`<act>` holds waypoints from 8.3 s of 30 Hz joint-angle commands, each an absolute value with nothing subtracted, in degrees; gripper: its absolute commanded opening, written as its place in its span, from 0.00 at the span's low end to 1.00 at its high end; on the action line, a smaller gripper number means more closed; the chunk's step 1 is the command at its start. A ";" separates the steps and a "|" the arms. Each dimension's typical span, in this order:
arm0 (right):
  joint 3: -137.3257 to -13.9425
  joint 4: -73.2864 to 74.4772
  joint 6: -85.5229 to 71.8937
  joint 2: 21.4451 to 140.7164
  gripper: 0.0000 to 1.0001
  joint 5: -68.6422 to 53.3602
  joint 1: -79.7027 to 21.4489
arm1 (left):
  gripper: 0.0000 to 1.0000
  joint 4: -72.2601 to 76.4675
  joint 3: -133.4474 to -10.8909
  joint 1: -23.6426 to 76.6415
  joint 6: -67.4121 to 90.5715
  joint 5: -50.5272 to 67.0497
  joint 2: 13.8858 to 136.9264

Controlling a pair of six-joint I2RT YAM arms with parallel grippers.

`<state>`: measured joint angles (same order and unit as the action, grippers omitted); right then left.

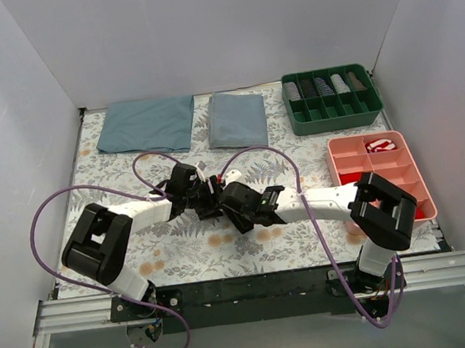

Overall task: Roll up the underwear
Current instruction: Roll the underwear to the center of the board, then pick up the underwear from the center of the board, then place the underwear in the storage box.

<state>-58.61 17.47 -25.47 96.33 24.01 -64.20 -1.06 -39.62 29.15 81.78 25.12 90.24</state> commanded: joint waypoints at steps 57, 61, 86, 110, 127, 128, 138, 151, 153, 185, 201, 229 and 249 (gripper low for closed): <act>-58.88 18.46 -17.93 86.65 0.58 24.78 -66.87 | 0.17 -15.29 -49.48 35.16 89.03 8.00 92.81; -59.94 17.06 -17.32 89.12 0.58 26.98 -68.64 | 0.17 -16.78 -50.62 35.16 88.77 8.09 94.04; -59.86 15.73 -13.54 102.48 0.62 32.26 -69.44 | 0.19 -18.46 -53.44 35.16 86.57 10.72 97.12; -55.90 24.26 -24.08 104.60 0.01 29.36 -64.25 | 0.28 -20.57 -56.77 34.54 83.93 12.04 96.59; -63.54 29.18 -19.95 88.77 0.01 20.04 -52.75 | 0.73 -20.74 -54.67 23.73 87.01 7.64 77.35; -63.98 29.79 -19.34 88.33 0.01 19.69 -51.95 | 0.73 -20.83 -54.32 23.64 86.84 8.26 76.82; -74.52 35.68 -13.98 87.71 0.01 19.59 -38.68 | 0.74 -19.16 -50.45 23.64 84.20 14.67 74.36; -95.00 41.75 -5.37 96.76 0.01 25.22 -18.39 | 0.98 -18.81 -50.80 23.64 80.16 19.07 73.39; -97.28 42.54 -3.61 98.95 0.01 25.05 -16.18 | 0.98 -18.81 -50.45 23.64 80.16 19.16 73.21; -122.96 48.69 6.15 124.45 0.01 19.51 -11.51 | 0.98 -20.92 -51.85 22.50 76.11 18.90 78.84; -125.42 50.45 5.89 130.43 0.01 18.81 -14.06 | 0.98 -21.09 -51.42 21.45 75.15 19.07 80.16; -118.66 43.86 0.44 133.42 0.01 10.90 -14.15 | 0.98 -21.00 -49.92 20.66 75.67 18.11 80.68; -123.38 54.39 -0.09 128.84 0.01 9.93 -13.36 | 0.98 -21.71 -50.10 20.65 75.76 18.72 80.60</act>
<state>-119.02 44.49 1.04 130.82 11.81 -13.21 -21.04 -50.24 21.04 76.07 18.59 81.30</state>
